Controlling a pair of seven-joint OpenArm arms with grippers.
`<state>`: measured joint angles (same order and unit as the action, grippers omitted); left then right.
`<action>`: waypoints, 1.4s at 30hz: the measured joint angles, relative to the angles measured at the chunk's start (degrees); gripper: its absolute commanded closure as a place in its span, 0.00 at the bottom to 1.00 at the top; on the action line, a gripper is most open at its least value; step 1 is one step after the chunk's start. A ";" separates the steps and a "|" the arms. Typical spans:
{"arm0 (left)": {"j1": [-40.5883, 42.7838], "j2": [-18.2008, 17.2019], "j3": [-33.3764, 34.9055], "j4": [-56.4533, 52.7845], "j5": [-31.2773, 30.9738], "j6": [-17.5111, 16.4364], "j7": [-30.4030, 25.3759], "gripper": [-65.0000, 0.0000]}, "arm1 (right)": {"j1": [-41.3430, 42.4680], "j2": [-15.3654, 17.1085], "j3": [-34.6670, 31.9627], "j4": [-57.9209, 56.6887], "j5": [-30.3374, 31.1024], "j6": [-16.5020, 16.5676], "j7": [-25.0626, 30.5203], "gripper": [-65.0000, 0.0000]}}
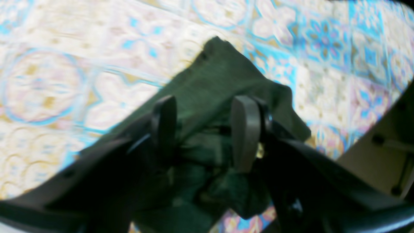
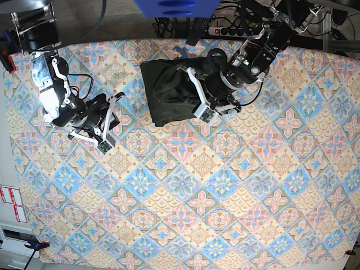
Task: Fold the T-shirt properly
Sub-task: 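Grasp the bundle's end with the left gripper and fold it over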
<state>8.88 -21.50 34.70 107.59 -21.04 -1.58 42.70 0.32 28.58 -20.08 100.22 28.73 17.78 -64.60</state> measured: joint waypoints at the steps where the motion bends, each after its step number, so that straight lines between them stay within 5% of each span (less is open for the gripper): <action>1: 0.00 0.72 0.94 -0.79 0.92 0.02 0.48 0.60 | 0.11 0.02 0.04 0.00 0.02 0.00 0.02 0.87; 10: -0.52 3.93 4.61 -6.14 9.53 -0.17 0.37 0.62 | 0.26 0.02 0.28 0.00 -0.02 -0.02 0.02 0.87; 16: -0.42 4.39 4.92 -6.88 12.70 -0.15 -0.07 1.00 | 0.28 0.00 0.28 0.00 0.00 -0.02 0.04 0.87; 28: 8.96 1.64 -5.31 1.25 12.70 -0.09 -0.63 1.00 | 0.31 0.00 0.28 0.07 -0.02 0.00 0.02 0.87; 33: 11.30 1.64 -7.56 1.49 12.90 -0.04 -7.76 1.00 | 0.35 0.00 0.28 0.07 -0.02 -0.02 0.02 0.87; 37: 10.73 3.85 -6.62 1.31 12.94 -0.04 -7.78 0.89 | 0.44 0.02 0.28 0.07 -0.04 -0.02 0.00 0.87; 42: 6.86 5.31 -2.56 0.39 13.05 -0.15 -7.39 0.56 | 0.44 0.00 0.28 0.07 -0.04 0.00 0.00 0.87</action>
<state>15.75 -16.19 32.14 107.98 -7.99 -1.74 35.31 0.75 28.58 -19.79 100.29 28.69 17.78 -64.60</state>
